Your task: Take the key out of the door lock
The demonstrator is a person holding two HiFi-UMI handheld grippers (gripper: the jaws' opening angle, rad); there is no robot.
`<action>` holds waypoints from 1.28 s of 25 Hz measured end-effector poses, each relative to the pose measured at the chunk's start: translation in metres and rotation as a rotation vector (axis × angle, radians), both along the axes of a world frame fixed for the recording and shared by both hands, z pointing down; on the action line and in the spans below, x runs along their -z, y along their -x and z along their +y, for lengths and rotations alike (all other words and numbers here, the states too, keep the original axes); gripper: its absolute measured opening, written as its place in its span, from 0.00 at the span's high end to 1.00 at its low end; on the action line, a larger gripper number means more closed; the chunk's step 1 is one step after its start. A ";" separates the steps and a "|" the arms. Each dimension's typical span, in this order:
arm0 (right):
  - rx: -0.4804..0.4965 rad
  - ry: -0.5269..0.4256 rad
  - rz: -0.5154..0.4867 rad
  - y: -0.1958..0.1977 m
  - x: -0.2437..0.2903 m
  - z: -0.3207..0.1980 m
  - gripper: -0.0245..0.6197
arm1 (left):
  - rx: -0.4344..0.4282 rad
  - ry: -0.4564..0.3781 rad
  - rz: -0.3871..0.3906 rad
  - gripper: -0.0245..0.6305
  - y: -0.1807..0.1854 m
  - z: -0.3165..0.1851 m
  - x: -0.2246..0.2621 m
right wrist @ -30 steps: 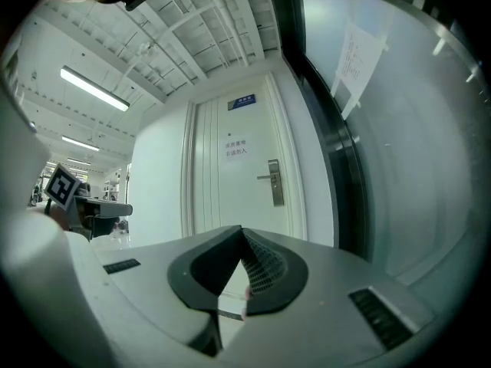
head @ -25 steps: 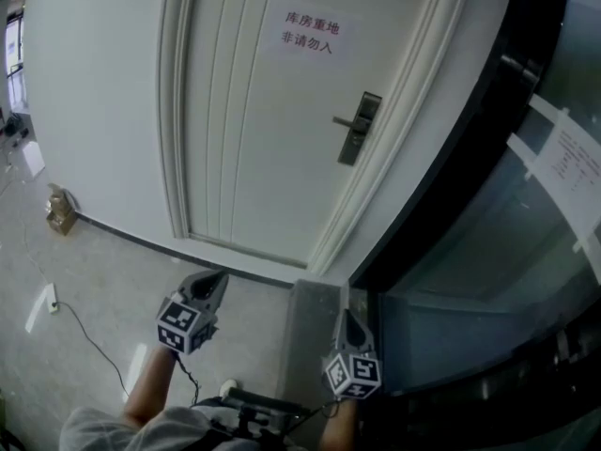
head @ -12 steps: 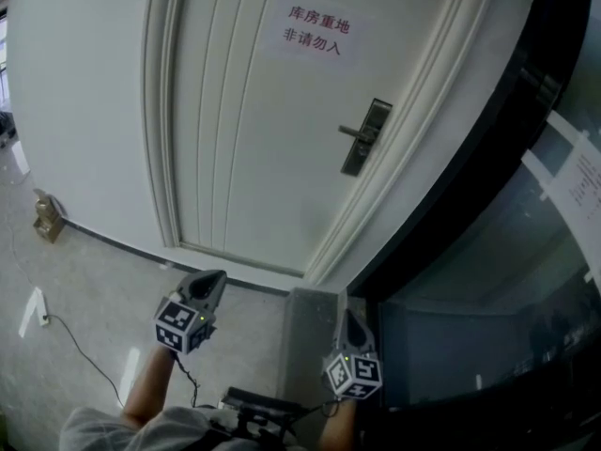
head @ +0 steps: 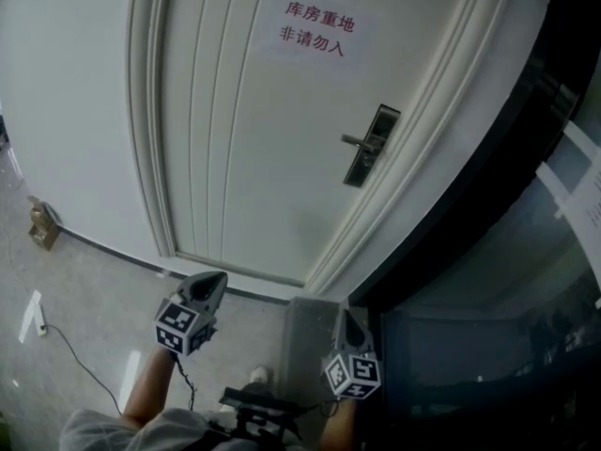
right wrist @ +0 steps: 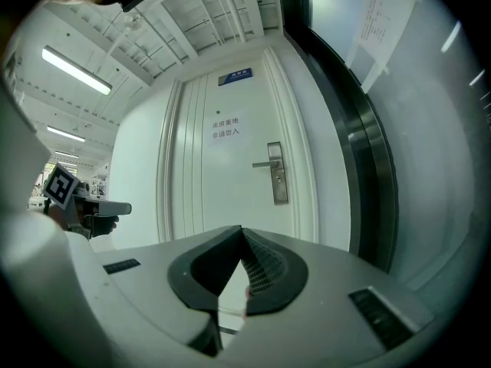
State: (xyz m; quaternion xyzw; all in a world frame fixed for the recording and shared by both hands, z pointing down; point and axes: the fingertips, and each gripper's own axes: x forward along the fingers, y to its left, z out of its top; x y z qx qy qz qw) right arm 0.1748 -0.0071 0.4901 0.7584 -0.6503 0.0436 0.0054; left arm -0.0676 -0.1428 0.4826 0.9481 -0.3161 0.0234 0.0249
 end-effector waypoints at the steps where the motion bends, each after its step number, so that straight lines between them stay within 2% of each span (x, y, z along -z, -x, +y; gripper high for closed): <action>1: 0.001 -0.001 0.000 -0.005 0.000 -0.007 0.96 | 0.000 -0.001 -0.002 0.97 -0.004 -0.007 0.000; 17: 0.017 -0.007 -0.007 -0.112 0.004 -0.149 0.96 | 0.019 0.001 -0.018 0.97 -0.105 -0.145 0.004; 24: 0.030 0.002 0.012 -0.141 0.015 -0.200 0.96 | 0.036 0.007 -0.013 0.97 -0.132 -0.194 0.011; 32: 0.038 0.008 0.011 -0.157 0.020 -0.238 0.96 | 0.046 0.017 -0.014 0.97 -0.147 -0.229 0.014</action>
